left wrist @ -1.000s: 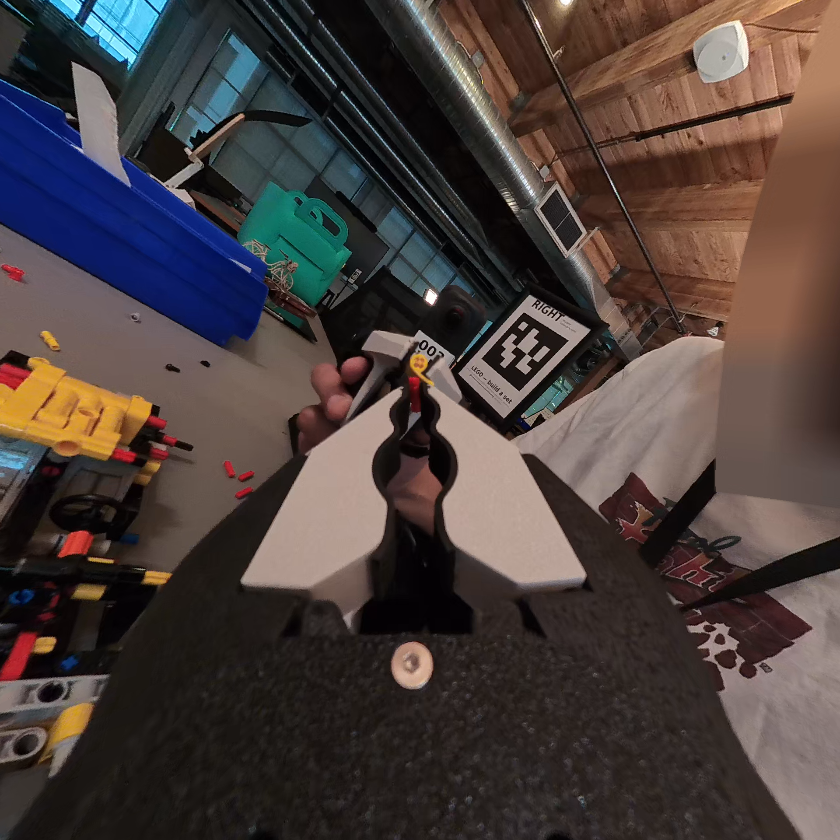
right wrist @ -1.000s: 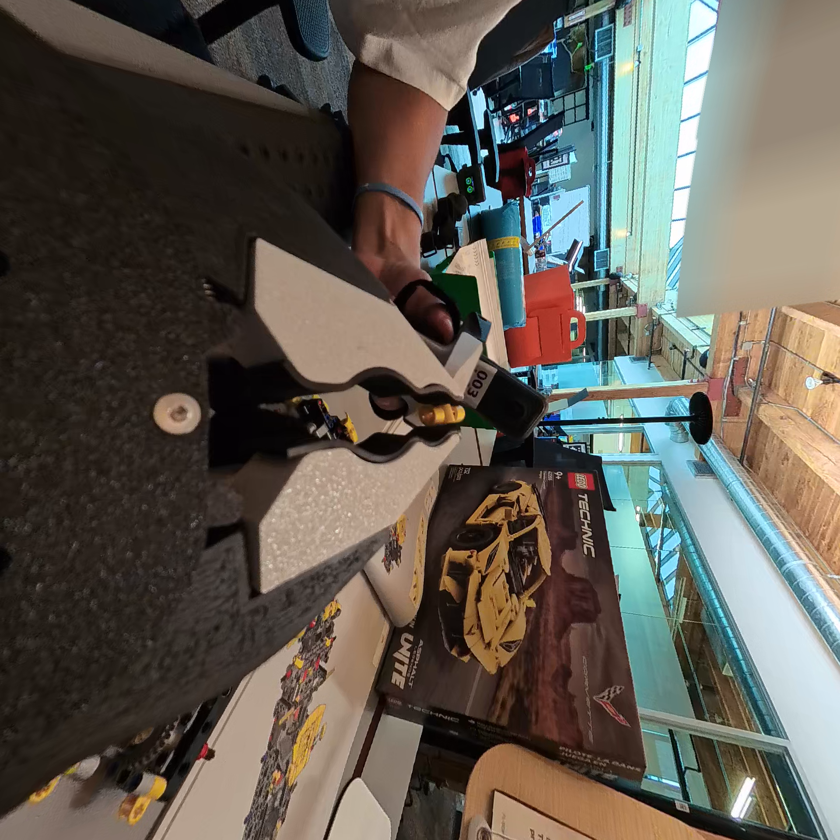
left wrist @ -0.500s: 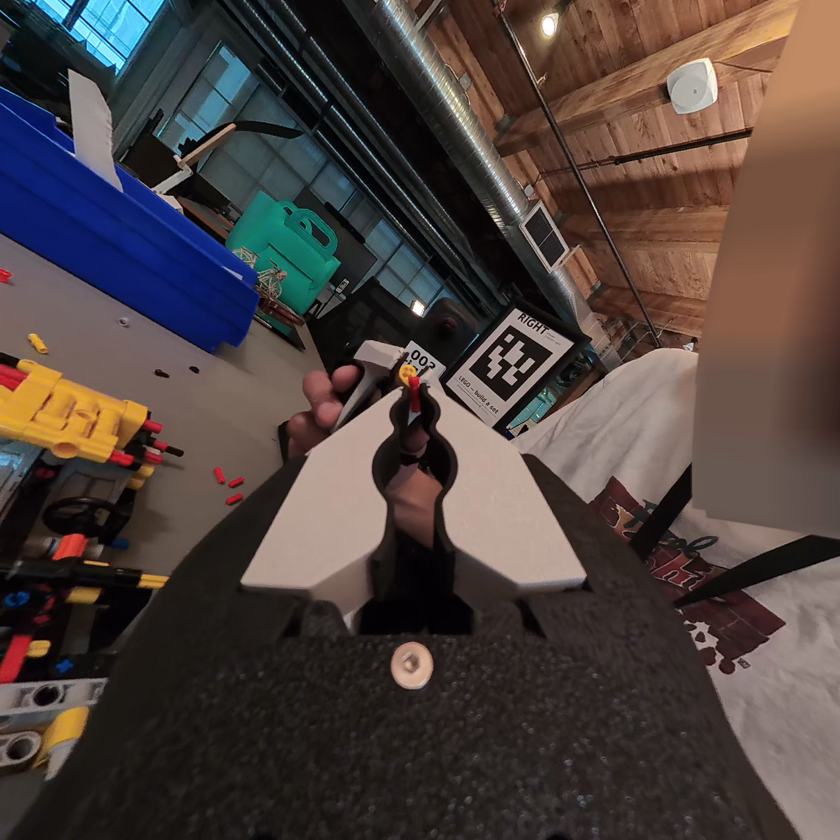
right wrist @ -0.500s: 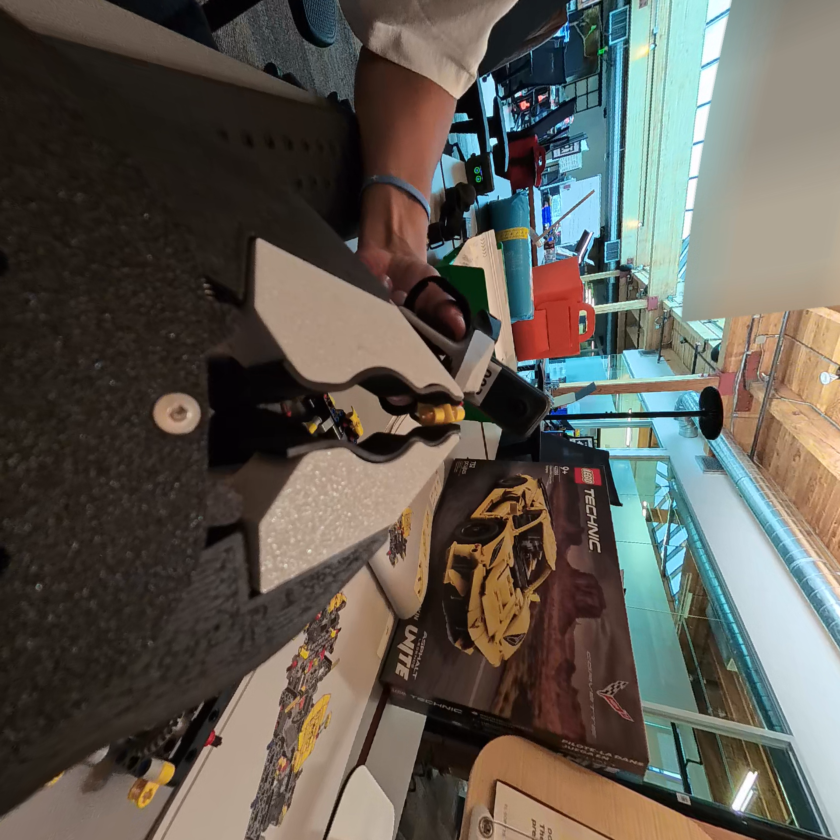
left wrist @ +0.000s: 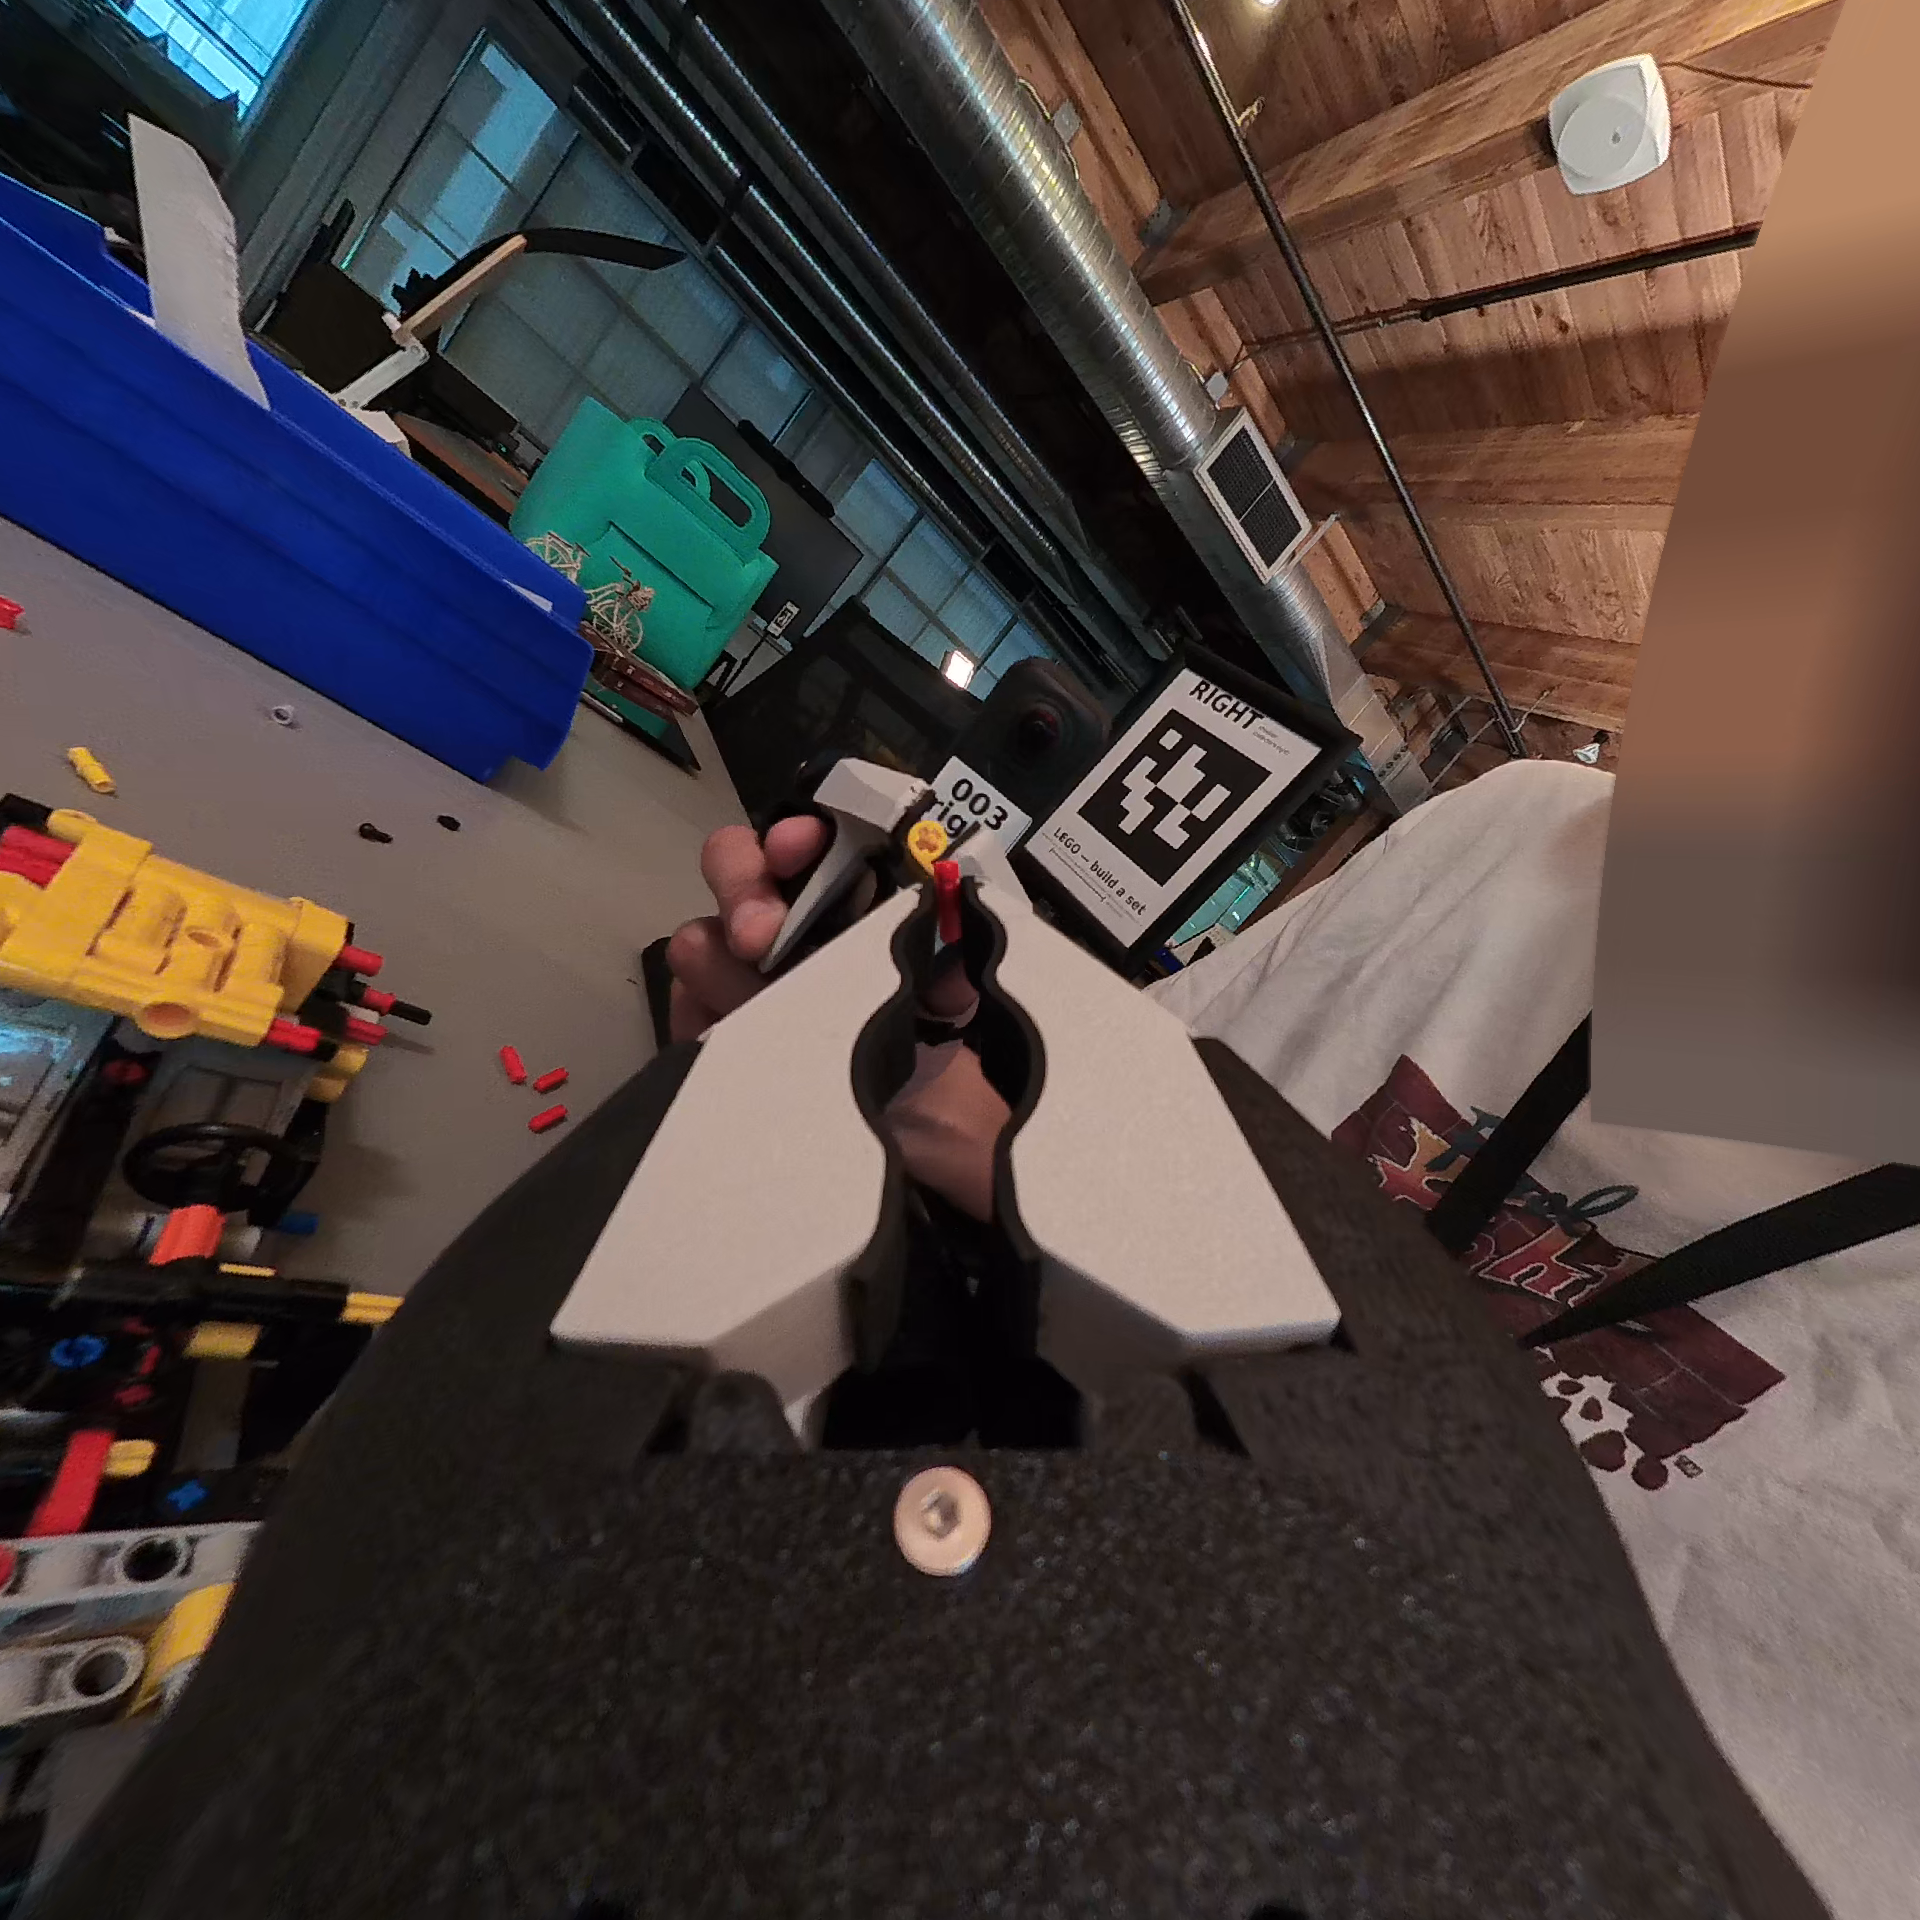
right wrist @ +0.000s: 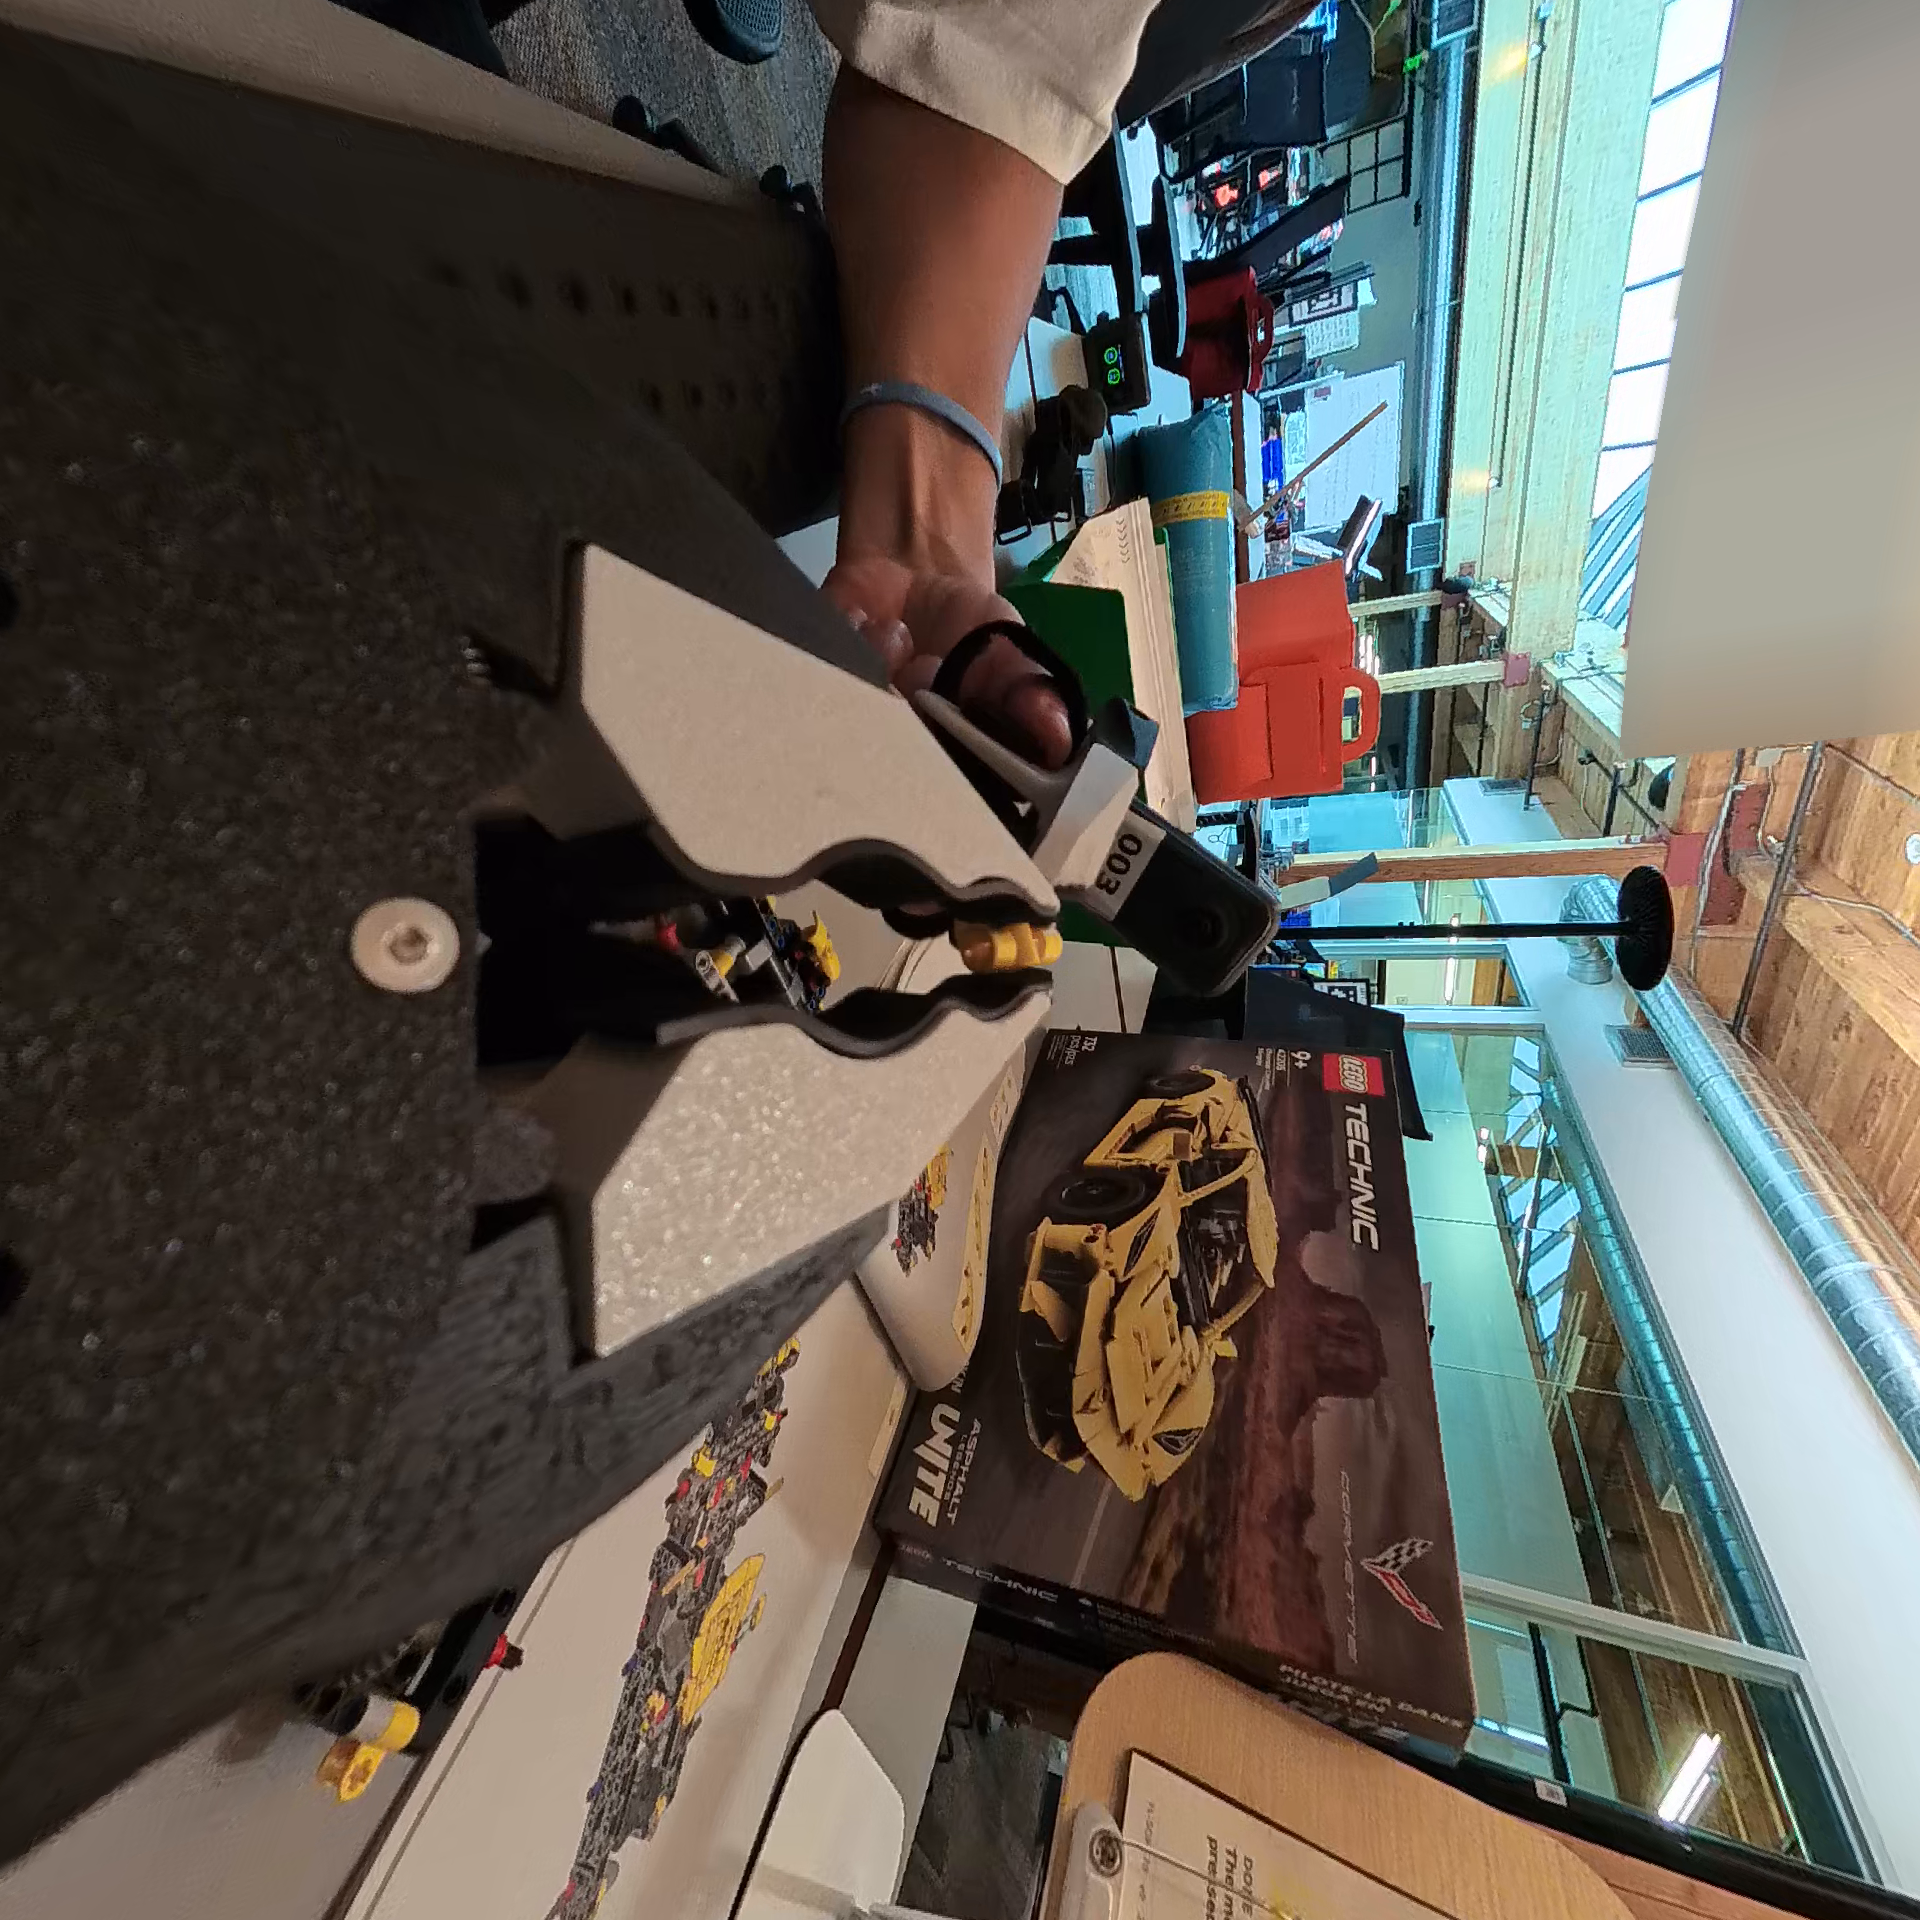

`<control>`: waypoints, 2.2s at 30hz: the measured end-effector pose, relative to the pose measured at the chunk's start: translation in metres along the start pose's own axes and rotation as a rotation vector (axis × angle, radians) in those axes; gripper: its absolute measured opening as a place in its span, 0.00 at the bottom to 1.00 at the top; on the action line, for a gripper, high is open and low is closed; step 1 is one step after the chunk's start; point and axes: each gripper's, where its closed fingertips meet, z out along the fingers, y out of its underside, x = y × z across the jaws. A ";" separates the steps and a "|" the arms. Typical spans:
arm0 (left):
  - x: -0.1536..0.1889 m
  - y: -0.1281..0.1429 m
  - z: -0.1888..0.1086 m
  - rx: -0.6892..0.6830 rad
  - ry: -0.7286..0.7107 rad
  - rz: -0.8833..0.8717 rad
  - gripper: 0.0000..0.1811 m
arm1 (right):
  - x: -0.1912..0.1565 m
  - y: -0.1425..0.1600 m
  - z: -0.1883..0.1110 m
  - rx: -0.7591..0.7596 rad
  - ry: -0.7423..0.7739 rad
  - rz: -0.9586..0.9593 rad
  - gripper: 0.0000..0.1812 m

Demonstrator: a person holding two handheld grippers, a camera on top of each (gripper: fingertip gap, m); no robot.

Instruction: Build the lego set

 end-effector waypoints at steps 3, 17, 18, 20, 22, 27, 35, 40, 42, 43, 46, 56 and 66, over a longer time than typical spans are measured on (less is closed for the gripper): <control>0.000 0.001 0.000 -0.003 -0.001 0.004 0.02 | -0.001 0.000 0.000 0.001 -0.003 0.002 0.04; 0.004 0.008 -0.002 -0.083 0.003 0.069 0.02 | -0.011 0.003 0.001 -0.009 -0.083 0.058 0.04; 0.006 0.010 -0.003 -0.102 0.010 0.079 0.02 | -0.013 0.004 0.001 -0.013 -0.101 0.067 0.04; 0.009 0.015 -0.005 -0.153 0.024 0.111 0.02 | -0.020 0.006 0.001 -0.027 -0.146 0.093 0.04; 0.014 0.022 -0.008 -0.212 0.029 0.164 0.02 | -0.027 0.009 0.001 -0.046 -0.210 0.148 0.04; 0.026 0.041 -0.014 -0.346 0.070 0.227 0.02 | -0.049 0.016 -0.001 -0.098 -0.359 0.233 0.04; 0.033 0.066 -0.010 -0.464 0.099 0.278 0.02 | -0.059 0.021 -0.002 -0.141 -0.425 0.279 0.05; 0.028 0.023 -0.013 -0.235 0.056 0.290 0.02 | -0.028 0.000 -0.005 -0.010 -0.286 0.276 0.04; 0.025 -0.006 -0.014 -0.042 0.025 0.262 0.02 | -0.022 -0.007 -0.005 0.048 -0.223 0.196 0.05; 0.022 -0.016 -0.015 0.043 0.011 0.240 0.02 | -0.019 -0.008 -0.004 0.066 -0.181 0.150 0.04; 0.016 -0.030 -0.012 0.203 -0.033 0.200 0.02 | -0.006 -0.018 -0.003 0.132 -0.053 0.141 0.04; 0.016 -0.032 0.001 0.316 -0.095 0.219 0.02 | -0.003 -0.020 0.008 0.259 0.042 0.384 0.04; 0.015 -0.032 -0.002 0.304 -0.099 0.238 0.02 | -0.009 -0.021 0.012 0.266 -0.034 0.443 0.04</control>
